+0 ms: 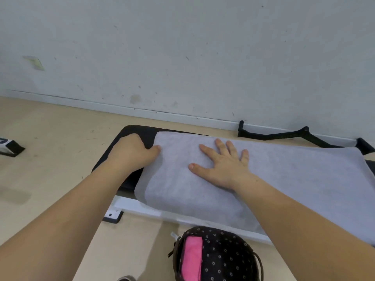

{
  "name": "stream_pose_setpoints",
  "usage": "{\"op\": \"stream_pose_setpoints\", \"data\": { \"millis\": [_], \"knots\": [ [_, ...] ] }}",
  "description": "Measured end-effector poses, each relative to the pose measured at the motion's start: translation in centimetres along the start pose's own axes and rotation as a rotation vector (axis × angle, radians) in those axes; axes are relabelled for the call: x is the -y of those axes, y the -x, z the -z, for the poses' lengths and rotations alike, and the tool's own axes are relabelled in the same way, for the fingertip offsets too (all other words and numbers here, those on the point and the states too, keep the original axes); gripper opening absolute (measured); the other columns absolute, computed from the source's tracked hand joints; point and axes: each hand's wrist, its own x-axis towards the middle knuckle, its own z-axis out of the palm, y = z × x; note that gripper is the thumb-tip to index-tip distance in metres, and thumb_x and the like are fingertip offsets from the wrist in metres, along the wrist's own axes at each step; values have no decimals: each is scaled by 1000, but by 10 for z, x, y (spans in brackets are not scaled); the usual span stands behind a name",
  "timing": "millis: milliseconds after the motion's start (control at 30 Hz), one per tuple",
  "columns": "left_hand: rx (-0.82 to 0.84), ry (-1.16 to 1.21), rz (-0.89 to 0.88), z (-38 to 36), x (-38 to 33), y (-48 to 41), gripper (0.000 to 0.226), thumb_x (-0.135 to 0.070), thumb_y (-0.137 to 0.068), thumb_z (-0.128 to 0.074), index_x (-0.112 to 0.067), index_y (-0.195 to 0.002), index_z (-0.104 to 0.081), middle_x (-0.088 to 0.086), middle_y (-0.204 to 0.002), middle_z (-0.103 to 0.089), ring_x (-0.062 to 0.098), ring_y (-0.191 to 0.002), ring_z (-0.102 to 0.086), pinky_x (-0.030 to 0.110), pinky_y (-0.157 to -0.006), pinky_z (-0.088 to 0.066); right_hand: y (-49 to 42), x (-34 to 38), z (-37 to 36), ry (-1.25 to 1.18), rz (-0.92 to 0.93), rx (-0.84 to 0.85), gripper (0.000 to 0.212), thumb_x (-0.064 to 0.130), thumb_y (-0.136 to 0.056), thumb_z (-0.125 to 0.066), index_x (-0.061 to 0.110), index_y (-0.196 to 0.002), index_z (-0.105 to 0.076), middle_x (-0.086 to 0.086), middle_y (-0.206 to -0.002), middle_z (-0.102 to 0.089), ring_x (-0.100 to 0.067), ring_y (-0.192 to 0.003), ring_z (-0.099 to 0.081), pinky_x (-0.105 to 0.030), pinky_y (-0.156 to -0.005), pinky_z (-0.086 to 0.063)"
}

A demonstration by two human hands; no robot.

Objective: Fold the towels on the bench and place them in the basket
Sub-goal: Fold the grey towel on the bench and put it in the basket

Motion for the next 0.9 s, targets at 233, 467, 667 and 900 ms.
{"op": "stream_pose_setpoints", "data": {
  "millis": [233,467,667,900],
  "knots": [
    [109,14,-45,-7,-1,17,18,-28,-81,-60,-15,-70,-53,4,-69,-55,21,-63,-48,35,-59,-39,-34,12,17,-74,17,-243,42,42,-103,-46,16,-133,-58,-9,-136,-55,-32,-129,-50,-44,-105,-44],
    [5,-29,-104,-12,2,-8,16,-23,-98,-51,-8,-91,-54,7,-84,-62,23,-71,-57,37,-61,-46,-86,13,24,-125,-55,-310,9,25,-95,-60,22,-88,-64,-6,-110,-64,-31,-113,-56,-38,-87,-52],
    [-36,-80,-63,-7,8,-27,10,-19,-100,-47,-10,-97,-49,6,-89,-59,22,-74,-55,35,-56,-38,-111,21,9,-106,34,-441,9,23,-102,-51,19,-100,-59,-3,-107,-58,-27,-104,-55,-38,-79,-44],
    [-220,-245,-213,-3,-2,-9,14,-13,-94,-54,-12,-108,-52,6,-112,-51,28,-93,-51,40,-66,-44,-91,30,13,-137,111,-482,31,35,-104,-47,24,-130,-61,-4,-129,-58,-28,-123,-51,-43,-102,-43]
  ]
}}
